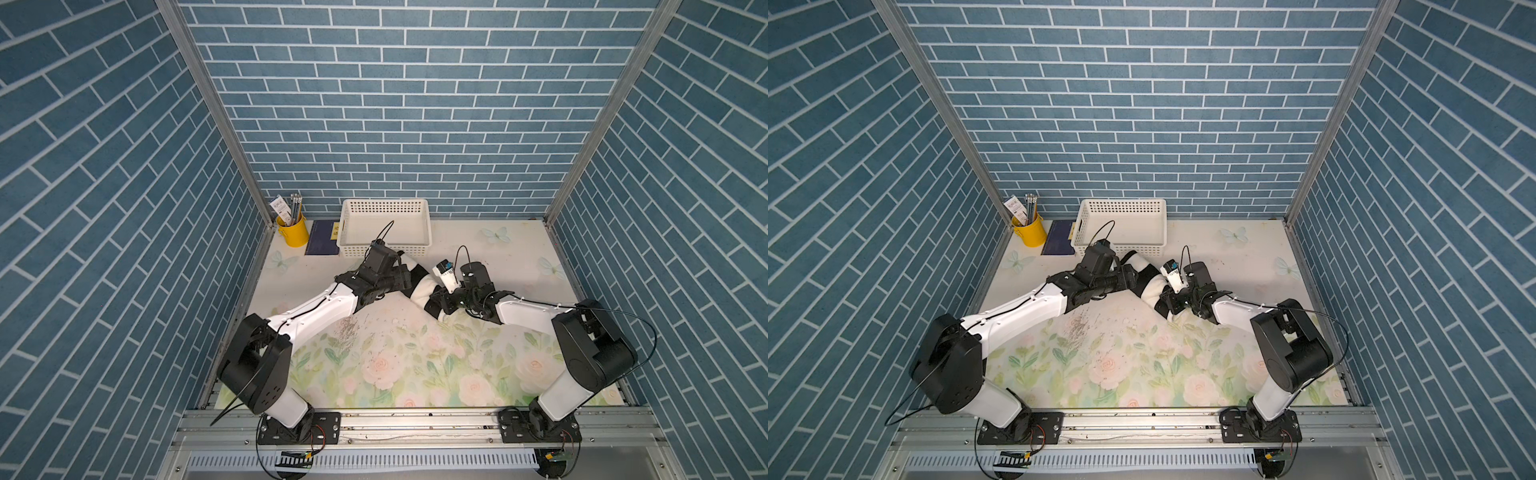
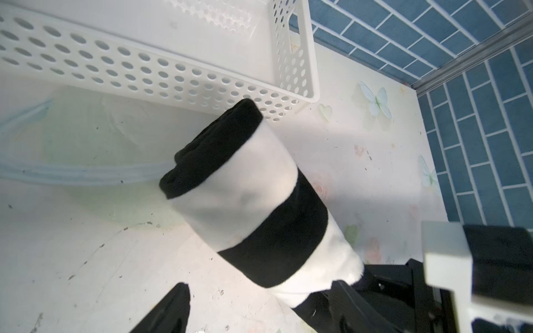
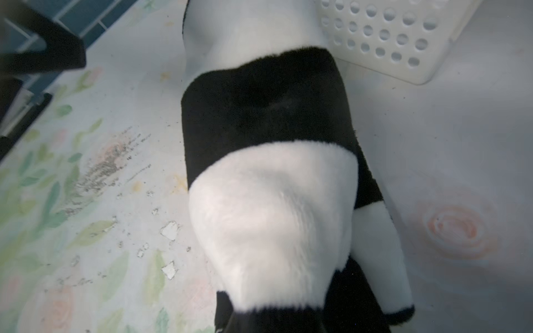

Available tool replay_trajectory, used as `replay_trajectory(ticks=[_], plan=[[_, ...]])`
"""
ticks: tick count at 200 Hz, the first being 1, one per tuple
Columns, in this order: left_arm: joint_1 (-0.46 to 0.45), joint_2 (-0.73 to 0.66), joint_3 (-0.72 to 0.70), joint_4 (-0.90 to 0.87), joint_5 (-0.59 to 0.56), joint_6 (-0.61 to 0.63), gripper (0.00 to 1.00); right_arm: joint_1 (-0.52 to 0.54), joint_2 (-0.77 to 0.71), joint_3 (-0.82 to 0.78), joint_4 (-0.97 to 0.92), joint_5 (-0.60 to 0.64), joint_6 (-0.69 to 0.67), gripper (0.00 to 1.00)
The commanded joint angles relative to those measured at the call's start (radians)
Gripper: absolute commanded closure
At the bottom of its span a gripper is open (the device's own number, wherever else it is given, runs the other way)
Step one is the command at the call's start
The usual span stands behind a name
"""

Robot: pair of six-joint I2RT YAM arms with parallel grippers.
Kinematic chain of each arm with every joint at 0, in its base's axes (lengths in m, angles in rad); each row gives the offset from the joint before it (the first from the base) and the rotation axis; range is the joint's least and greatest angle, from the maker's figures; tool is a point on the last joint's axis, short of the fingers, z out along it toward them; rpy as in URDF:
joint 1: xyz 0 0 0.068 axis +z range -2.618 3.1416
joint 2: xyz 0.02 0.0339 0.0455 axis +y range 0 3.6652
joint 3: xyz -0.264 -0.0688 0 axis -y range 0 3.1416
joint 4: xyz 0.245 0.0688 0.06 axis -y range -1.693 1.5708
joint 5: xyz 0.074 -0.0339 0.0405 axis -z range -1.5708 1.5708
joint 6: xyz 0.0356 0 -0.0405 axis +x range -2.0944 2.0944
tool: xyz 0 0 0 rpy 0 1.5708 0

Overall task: Roll up the pillowcase
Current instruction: Roll the pillowcase at the center of the board, then pick up the pillowcase from the center of the board.

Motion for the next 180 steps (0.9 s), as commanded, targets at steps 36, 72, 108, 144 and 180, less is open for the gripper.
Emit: replay_trajectory(ticks=[36,72,108,144,180], plan=[[-0.007,0.049,-0.207,0.403,0.202,-0.183,0.12,-0.193,0.118,-0.116,0.143,-0.376,0.394,0.89],[-0.022,0.121,-0.224,0.613,0.268,-0.230,0.11,-0.250,0.181,-0.121,0.165,-0.464,0.481,0.88],[-0.032,0.230,-0.222,0.783,0.327,-0.272,0.11,-0.260,0.203,-0.107,0.158,-0.488,0.499,0.86],[-0.037,0.361,-0.174,0.872,0.356,-0.317,0.11,-0.260,0.234,-0.054,0.088,-0.493,0.460,0.85],[-0.042,0.440,-0.146,0.967,0.383,-0.351,0.06,-0.260,0.247,-0.014,0.008,-0.492,0.400,0.85]])
